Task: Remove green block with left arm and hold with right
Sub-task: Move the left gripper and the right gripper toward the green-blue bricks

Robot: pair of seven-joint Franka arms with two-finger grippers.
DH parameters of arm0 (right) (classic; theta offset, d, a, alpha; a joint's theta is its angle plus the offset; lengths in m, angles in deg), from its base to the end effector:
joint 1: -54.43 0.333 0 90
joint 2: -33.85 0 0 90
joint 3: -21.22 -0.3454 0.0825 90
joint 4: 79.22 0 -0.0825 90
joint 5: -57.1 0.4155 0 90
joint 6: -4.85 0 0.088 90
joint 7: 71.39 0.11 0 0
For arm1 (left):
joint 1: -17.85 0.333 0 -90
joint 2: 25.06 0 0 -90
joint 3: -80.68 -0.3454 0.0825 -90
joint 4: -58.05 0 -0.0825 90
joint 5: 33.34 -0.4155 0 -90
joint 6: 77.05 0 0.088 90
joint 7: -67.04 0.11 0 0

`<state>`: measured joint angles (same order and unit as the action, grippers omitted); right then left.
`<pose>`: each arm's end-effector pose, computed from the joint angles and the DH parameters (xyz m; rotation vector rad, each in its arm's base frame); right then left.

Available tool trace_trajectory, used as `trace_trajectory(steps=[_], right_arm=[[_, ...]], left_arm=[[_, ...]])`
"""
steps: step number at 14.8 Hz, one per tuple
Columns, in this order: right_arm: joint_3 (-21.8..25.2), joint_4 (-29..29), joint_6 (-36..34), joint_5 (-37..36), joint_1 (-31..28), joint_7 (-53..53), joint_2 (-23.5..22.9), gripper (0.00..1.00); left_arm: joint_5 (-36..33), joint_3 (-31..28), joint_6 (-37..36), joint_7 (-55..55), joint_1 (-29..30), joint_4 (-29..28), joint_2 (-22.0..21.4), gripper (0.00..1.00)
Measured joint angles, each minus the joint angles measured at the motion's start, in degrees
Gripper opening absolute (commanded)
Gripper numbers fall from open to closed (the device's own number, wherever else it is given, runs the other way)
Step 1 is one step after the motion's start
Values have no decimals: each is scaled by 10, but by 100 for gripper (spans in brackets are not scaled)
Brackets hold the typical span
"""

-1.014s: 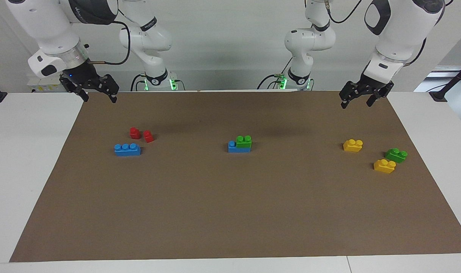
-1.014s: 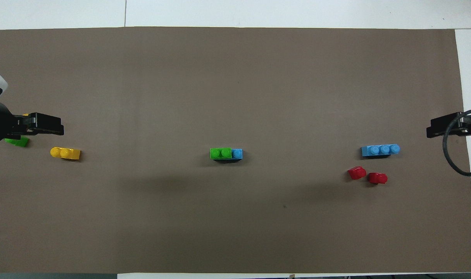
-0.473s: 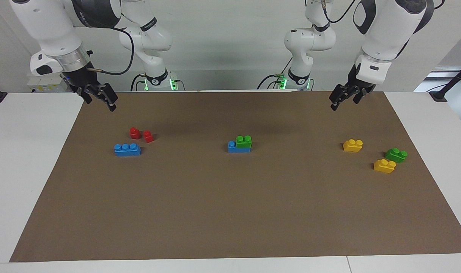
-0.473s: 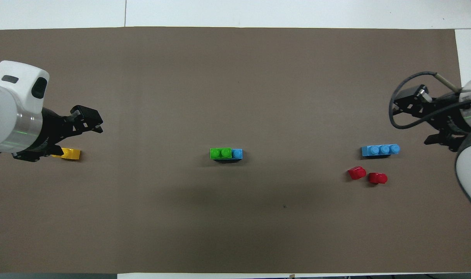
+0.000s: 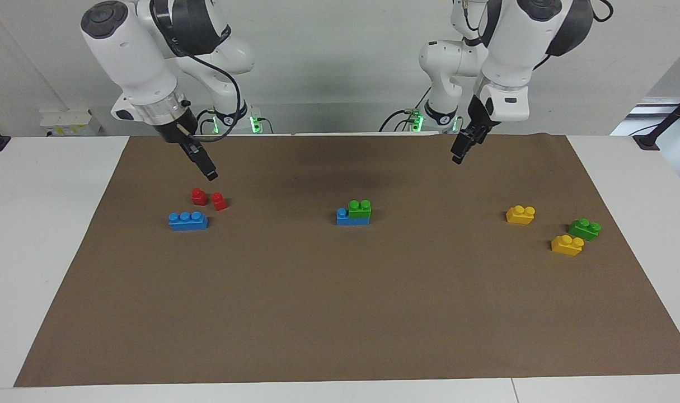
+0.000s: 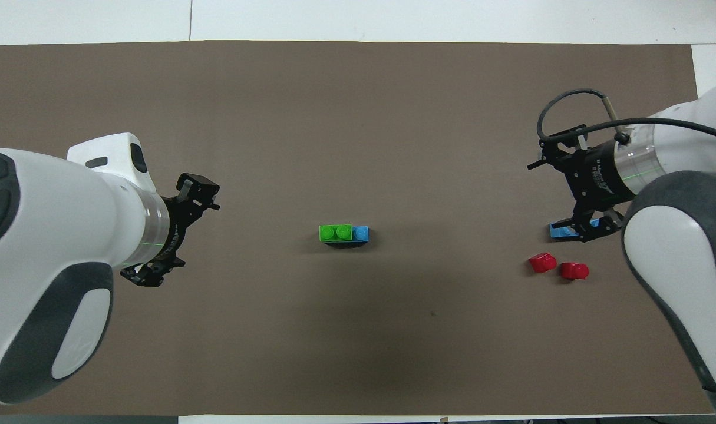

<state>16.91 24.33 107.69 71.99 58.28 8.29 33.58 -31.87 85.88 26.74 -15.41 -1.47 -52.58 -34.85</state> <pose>0.5849 0.1066 0.5503 -2.3473 1.8002 0.2794 0.4890 -0.2290 0.5846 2.7029 1.5074 0.0348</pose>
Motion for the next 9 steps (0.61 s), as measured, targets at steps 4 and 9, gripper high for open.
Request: trace_trajectory(steps=[4,9], right_arm=[[-1,43,65,39,25,60,-11,100],[-1,96,139,67,70,103,-20,100]], left_arm=[[1,0,35,-140,-37,-25,1,100],[4,0,88,-296,-82,-45,38,100]])
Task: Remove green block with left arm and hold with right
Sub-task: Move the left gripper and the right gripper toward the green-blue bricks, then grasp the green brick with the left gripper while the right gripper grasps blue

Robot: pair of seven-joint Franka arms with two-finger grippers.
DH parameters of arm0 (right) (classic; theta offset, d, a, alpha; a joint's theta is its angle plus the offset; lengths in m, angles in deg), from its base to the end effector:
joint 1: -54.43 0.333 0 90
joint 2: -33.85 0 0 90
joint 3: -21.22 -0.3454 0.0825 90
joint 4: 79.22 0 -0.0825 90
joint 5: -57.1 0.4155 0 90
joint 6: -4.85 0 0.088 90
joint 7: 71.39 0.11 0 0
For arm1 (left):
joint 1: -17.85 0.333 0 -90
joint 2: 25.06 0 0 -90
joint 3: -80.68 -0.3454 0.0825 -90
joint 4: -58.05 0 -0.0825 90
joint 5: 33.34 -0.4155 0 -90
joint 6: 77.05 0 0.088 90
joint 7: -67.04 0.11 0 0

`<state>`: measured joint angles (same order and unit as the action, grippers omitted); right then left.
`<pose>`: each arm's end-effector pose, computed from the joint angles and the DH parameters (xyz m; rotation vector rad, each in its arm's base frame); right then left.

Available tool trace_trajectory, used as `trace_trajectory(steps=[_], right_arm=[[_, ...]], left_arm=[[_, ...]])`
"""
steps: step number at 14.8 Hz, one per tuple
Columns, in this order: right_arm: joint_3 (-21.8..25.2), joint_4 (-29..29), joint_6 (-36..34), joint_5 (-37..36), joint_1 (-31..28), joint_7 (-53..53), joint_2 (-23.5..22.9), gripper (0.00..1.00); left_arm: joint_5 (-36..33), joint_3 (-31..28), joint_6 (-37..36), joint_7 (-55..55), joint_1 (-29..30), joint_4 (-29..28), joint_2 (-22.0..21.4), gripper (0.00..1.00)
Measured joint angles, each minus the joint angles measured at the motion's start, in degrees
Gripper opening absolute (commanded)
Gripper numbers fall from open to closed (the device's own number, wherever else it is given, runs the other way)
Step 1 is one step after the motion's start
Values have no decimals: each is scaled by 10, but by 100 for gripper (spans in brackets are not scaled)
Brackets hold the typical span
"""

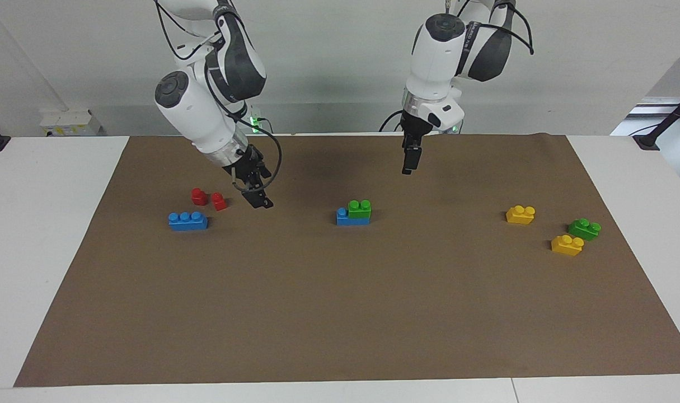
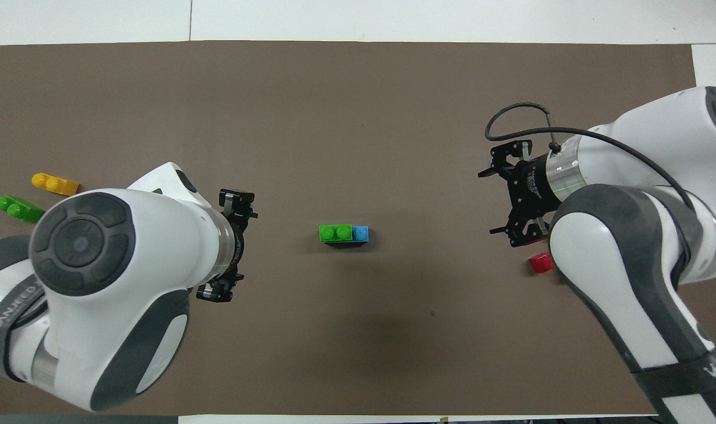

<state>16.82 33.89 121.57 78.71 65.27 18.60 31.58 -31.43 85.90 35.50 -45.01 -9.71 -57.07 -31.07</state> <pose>0.5725 0.1779 0.4673 -2.1437 1.9417 0.3759 0.4688 -0.3064 0.5223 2.3587 1.9778 -0.0040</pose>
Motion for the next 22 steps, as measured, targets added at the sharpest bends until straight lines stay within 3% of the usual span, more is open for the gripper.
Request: trace_trajectory(steps=[7,22], right_arm=[[-1,83,132,60,67,11,-11,100],[0,88,263,110,148,31,-87,100]], left_arm=[[0,0,88,-124,-35,0,74,100],[0,-1,168,-197,-44,0,144,100]])
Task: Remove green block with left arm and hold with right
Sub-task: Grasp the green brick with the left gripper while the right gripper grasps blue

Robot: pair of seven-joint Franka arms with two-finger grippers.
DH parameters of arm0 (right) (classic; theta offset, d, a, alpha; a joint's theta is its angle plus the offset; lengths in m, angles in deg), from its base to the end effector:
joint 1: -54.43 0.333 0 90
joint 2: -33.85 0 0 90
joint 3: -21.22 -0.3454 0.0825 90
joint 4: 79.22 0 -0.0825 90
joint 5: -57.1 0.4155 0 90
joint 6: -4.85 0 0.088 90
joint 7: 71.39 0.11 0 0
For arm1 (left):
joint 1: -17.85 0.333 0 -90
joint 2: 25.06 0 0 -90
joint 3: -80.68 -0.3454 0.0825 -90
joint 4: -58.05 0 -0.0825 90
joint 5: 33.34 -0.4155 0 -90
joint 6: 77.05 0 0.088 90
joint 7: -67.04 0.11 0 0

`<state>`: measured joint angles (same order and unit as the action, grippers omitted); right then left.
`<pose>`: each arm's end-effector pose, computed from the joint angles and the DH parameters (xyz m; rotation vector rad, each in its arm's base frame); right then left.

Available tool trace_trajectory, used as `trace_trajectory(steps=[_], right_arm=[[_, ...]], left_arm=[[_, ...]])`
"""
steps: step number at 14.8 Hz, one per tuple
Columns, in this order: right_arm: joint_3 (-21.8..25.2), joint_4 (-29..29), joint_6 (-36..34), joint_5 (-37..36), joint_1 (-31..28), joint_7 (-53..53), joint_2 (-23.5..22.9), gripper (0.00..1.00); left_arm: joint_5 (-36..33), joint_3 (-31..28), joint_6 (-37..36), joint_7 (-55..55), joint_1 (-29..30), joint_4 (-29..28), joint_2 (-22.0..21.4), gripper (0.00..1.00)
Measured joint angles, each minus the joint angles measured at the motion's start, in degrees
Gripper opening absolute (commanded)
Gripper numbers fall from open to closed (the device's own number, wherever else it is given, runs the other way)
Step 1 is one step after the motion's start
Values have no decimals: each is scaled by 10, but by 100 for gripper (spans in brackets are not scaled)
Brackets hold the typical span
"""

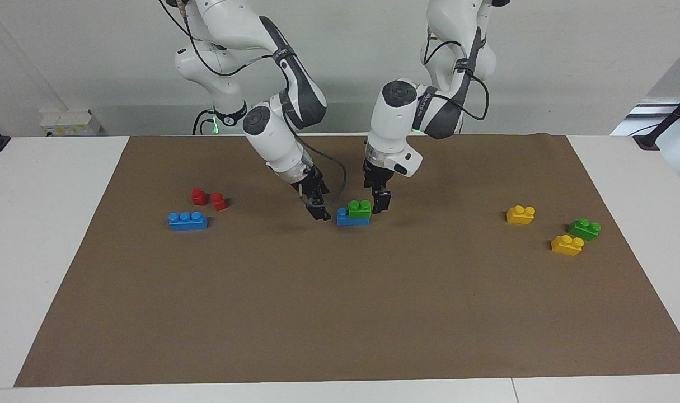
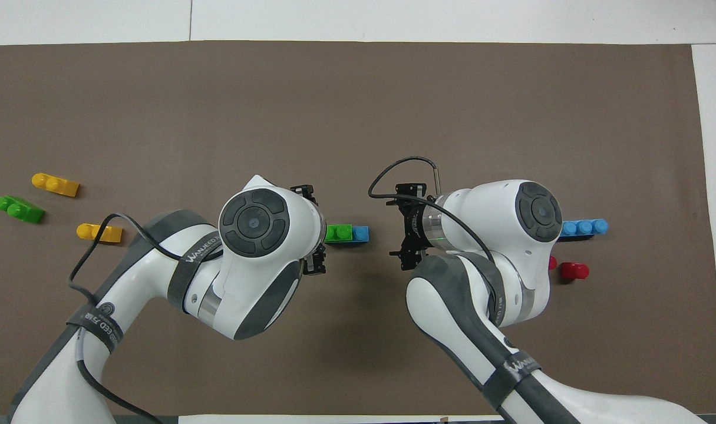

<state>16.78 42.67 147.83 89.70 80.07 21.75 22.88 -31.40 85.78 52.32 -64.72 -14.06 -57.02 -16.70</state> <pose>0.5320 0.3045 0.3413 -2.0043 1.9297 0.3757 0.4977 -0.3746 0.4028 2.0300 2.2544 -0.0452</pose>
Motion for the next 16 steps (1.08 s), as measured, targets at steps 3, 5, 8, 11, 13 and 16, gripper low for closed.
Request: trace_trajectory(steps=[3,5,8,11,13,16], right_arm=[[0,0,17,0,12,0,-21,100],[0,0,35,0,21,0,-35,100],[0,0,53,4,33,0,-48,100],[0,0,72,11,39,0,-55,100],[0,-1,79,19,46,0,-57,100],[0,-4,83,24,49,0,-60,100]], left_arm=[[-3,0,5,-9,-4,0,12,100],[-11,0,17,-24,-10,0,25,100],[-19,0,28,-36,-19,0,44,100],[-20,-1,29,-38,-21,0,49,100],[-21,-2,29,-38,-21,0,49,100],[-21,-3,29,-38,-21,0,49,100]])
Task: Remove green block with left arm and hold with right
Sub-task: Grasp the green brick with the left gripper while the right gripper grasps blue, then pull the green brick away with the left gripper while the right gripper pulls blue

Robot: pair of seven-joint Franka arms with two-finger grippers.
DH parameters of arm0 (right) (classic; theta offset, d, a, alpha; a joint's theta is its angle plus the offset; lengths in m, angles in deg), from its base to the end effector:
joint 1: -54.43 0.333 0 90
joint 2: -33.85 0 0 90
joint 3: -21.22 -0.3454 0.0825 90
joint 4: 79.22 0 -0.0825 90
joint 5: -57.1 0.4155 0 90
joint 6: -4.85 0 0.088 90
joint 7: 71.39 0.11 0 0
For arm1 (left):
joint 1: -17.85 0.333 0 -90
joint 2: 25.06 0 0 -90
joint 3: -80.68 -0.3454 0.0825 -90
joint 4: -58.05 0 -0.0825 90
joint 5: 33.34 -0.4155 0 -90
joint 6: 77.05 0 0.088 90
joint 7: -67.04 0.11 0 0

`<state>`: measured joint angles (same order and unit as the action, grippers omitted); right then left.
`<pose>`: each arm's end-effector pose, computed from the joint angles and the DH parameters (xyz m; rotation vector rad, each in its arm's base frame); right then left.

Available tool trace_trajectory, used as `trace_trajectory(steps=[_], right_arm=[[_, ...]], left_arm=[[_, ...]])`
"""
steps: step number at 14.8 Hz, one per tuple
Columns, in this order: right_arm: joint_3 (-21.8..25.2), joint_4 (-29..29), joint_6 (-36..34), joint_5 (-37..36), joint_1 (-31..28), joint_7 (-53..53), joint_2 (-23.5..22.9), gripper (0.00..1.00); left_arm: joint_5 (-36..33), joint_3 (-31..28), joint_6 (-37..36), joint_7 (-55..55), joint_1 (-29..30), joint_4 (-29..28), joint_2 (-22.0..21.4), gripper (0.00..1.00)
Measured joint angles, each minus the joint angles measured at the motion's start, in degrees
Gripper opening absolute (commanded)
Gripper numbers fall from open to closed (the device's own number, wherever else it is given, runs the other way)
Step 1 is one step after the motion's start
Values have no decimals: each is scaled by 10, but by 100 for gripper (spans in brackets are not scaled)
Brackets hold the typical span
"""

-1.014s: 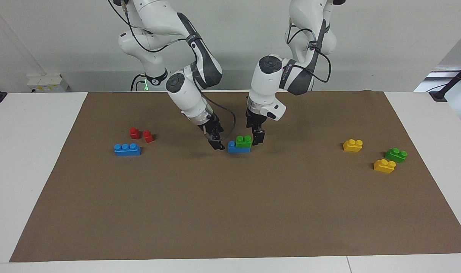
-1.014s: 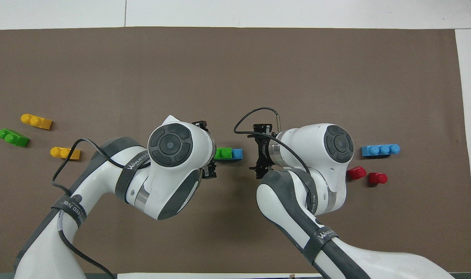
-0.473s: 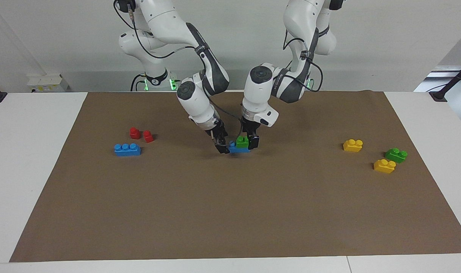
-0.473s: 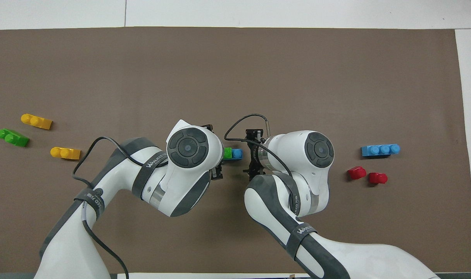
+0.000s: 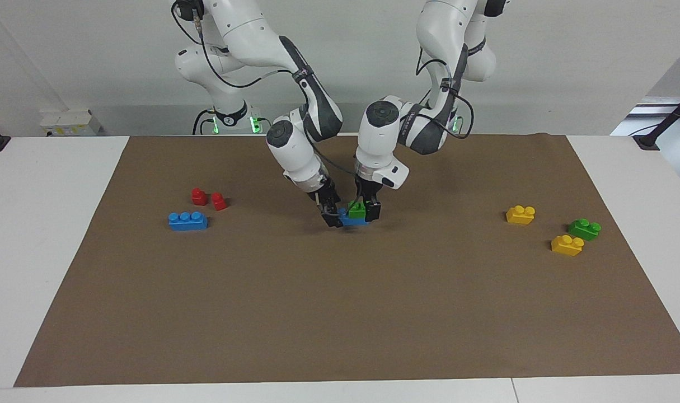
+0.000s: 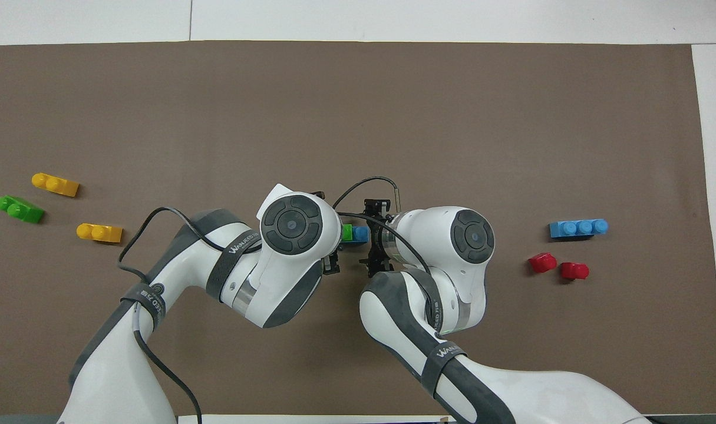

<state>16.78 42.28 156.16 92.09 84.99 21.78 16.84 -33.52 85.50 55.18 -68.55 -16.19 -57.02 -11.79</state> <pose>0.5197 0.3454 0.2921 -1.9994 1.9190 0.3387 0.4932 -0.3950 0.3539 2.0400 2.2969 -0.0207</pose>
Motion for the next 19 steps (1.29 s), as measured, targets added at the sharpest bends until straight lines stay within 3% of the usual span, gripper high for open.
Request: trace_trajectory(steps=[6,7,9,10,14,19], right_arm=[[0,-2,20,0,2,0,-17,100],[0,-2,20,0,2,0,-17,95],[0,-2,20,0,2,0,-17,81],[0,-2,20,0,2,0,-17,69],[2,-3,20,2,2,0,-17,3],[3,-3,21,17,1,0,-17,0]], left_arm=[[-2,0,0,0,0,-1,2,100],[-2,0,0,0,0,-1,2,100],[-2,-1,0,0,0,-2,2,100],[-2,-1,0,0,0,-2,2,100],[-2,-2,0,-1,0,-2,2,100],[-2,-2,0,-1,0,-3,2,100]])
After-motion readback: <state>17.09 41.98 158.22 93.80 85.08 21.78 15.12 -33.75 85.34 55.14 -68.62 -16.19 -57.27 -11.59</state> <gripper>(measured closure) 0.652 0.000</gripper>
